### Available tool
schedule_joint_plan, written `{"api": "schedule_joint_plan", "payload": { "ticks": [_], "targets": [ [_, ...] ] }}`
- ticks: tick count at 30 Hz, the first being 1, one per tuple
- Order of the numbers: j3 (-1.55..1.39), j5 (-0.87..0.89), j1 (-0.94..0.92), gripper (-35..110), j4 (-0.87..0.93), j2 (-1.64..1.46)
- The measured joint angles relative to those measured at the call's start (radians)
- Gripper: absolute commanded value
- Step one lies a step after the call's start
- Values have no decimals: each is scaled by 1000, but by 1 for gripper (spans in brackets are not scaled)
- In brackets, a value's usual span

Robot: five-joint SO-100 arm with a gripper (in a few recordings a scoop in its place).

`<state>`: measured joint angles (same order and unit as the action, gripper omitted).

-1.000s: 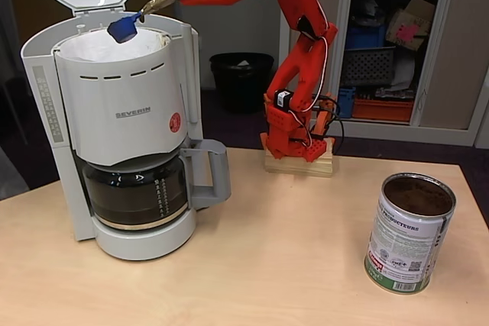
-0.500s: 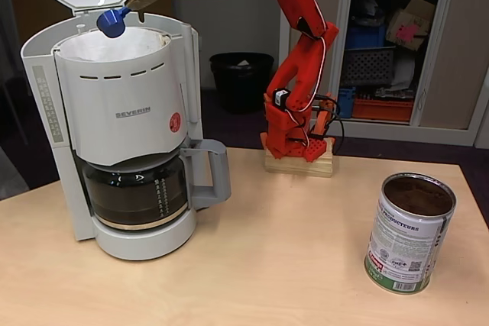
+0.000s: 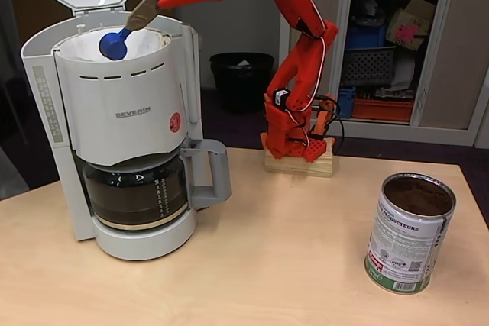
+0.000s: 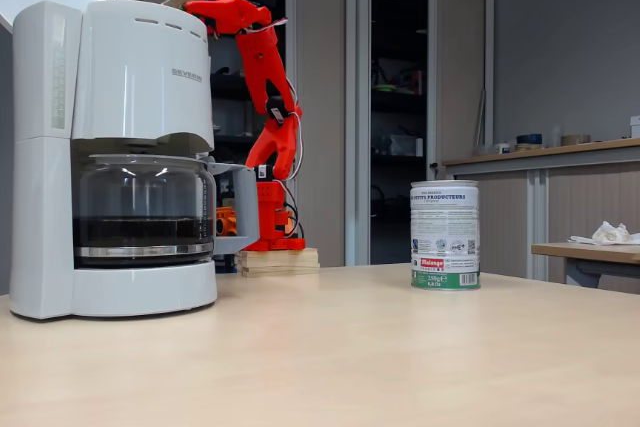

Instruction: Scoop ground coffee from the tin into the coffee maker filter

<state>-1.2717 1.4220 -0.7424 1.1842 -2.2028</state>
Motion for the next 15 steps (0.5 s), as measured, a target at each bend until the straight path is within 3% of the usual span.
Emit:
{"api": "schedule_joint_plan", "payload": {
  "ticks": [15],
  "targets": [
    [-6, 339, 15, 0, 29, -3]
  ]
}}
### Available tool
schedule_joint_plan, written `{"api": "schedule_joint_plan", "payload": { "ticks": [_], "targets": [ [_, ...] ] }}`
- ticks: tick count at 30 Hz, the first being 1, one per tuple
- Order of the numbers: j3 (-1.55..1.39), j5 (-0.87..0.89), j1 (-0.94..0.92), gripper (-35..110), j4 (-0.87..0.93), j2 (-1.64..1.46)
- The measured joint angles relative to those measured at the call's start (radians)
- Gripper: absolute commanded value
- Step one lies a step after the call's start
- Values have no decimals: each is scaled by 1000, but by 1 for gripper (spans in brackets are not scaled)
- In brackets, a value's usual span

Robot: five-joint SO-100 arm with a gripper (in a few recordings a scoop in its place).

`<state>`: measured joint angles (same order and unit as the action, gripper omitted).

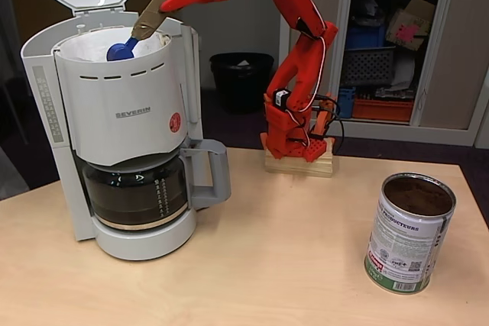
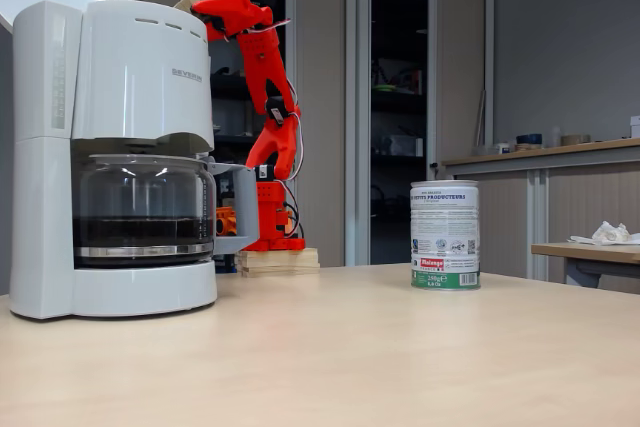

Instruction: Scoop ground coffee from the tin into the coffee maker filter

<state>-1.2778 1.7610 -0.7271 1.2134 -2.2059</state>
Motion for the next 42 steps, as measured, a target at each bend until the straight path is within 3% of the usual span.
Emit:
{"api": "schedule_joint_plan", "payload": {
  "ticks": [26, 33, 42],
  "targets": [
    [-149, 491, 71, 0, -212, -132],
    [-202, 446, 49, 0, -235, -190],
    [-204, 143, -9, 0, -301, -190]
  ]
}}
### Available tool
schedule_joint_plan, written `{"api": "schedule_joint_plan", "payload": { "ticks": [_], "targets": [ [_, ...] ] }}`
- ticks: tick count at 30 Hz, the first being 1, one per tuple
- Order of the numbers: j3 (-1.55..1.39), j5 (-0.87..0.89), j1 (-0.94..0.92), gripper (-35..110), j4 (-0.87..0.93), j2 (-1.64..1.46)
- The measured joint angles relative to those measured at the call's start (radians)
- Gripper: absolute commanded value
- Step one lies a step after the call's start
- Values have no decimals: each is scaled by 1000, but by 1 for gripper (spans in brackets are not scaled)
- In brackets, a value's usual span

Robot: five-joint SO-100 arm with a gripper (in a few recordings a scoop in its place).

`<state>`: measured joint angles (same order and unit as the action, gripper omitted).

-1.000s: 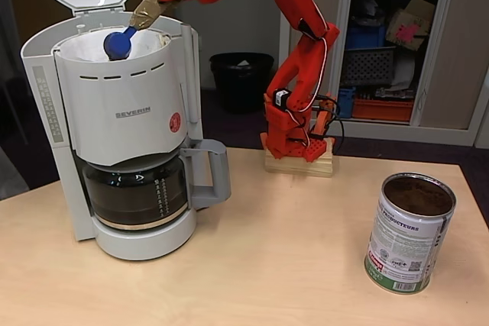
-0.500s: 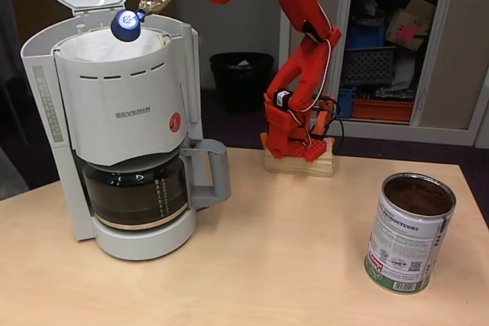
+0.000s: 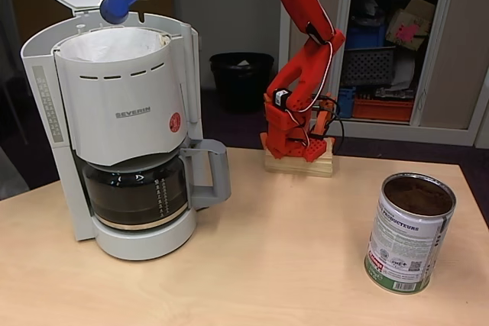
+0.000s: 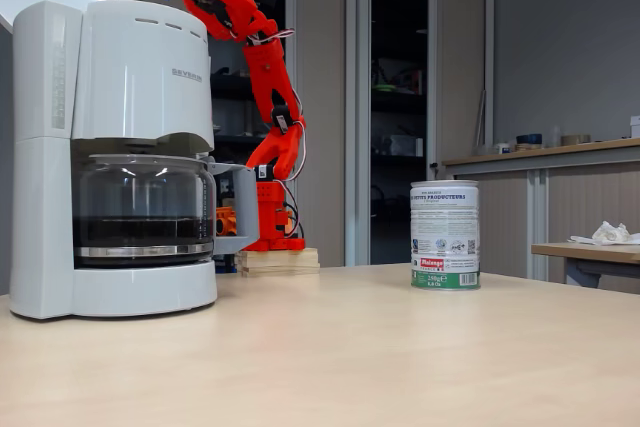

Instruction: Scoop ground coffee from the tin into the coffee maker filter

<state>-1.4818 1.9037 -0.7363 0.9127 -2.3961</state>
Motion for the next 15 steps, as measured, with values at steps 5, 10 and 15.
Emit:
{"api": "schedule_joint_plan", "payload": {
  "ticks": [5, 10, 15],
  "targets": [
    [0, -232, 9, 0, -37, -23],
    [0, -526, 95, 0, -40, -64],
    [3, -853, 239, 0, -15, -115]
  ]
}}
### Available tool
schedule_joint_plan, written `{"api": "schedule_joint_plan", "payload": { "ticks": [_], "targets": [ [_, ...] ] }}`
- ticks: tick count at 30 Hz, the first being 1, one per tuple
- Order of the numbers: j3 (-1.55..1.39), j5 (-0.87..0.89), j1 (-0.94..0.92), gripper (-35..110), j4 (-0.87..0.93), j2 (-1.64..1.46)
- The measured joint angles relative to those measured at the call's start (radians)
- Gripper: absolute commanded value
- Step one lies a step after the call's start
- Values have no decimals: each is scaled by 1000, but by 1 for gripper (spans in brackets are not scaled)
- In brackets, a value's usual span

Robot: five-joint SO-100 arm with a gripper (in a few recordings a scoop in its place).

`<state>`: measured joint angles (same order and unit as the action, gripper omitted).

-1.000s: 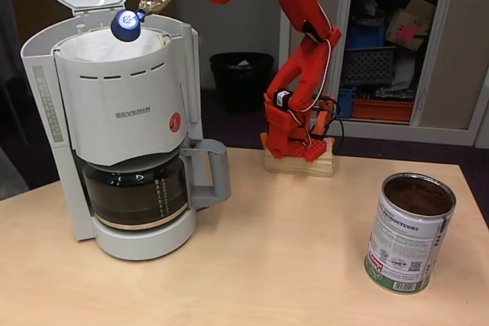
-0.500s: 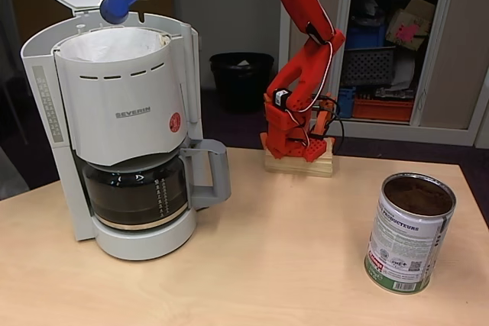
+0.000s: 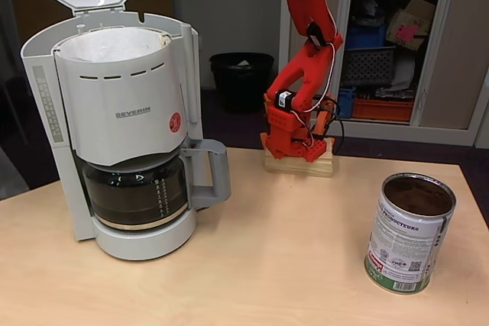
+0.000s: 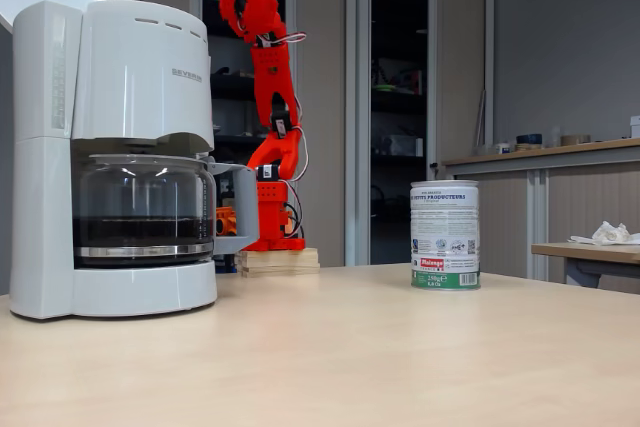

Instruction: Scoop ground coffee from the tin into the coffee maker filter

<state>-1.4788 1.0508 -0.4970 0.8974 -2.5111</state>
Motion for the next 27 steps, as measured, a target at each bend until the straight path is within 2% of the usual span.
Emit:
{"api": "schedule_joint_plan", "payload": {
  "ticks": [6, 11, 19, 27],
  "targets": [
    [-23, -360, 175, 0, 84, -63],
    [-98, -569, 351, 0, 143, -155],
    [-124, -713, 577, 0, 268, -235],
    [-153, -779, 772, 0, 385, -242]
  ]
}}
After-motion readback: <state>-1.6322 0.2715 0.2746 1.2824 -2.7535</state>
